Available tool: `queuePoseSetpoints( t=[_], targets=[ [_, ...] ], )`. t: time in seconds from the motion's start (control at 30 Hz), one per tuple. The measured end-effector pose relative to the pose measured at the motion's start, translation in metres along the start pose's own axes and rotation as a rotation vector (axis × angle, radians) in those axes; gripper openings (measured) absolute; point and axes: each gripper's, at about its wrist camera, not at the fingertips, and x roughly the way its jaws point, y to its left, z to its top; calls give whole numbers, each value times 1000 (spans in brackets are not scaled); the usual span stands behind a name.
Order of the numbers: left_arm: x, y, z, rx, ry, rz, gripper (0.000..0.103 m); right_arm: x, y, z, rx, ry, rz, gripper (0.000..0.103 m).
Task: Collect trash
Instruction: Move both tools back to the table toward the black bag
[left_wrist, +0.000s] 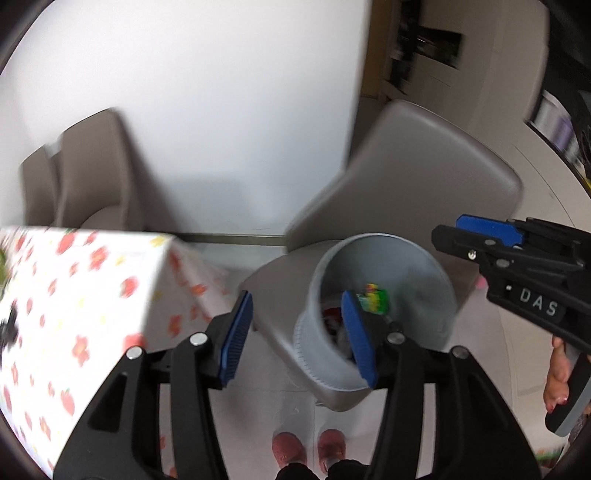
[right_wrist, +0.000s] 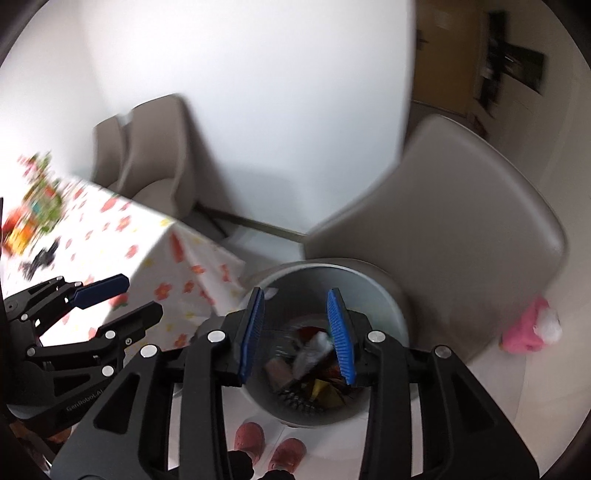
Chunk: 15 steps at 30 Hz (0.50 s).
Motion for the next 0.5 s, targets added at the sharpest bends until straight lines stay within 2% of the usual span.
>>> queuePoseSetpoints(
  t=[0.2,0.5],
  targets=[
    [-40,74,-34,-170,-25,185,55,21,103,15,-220,15,175,34],
    [-110,211,-114,-489,-26,433,55,40,294,14,-518,47,420,35]
  ],
)
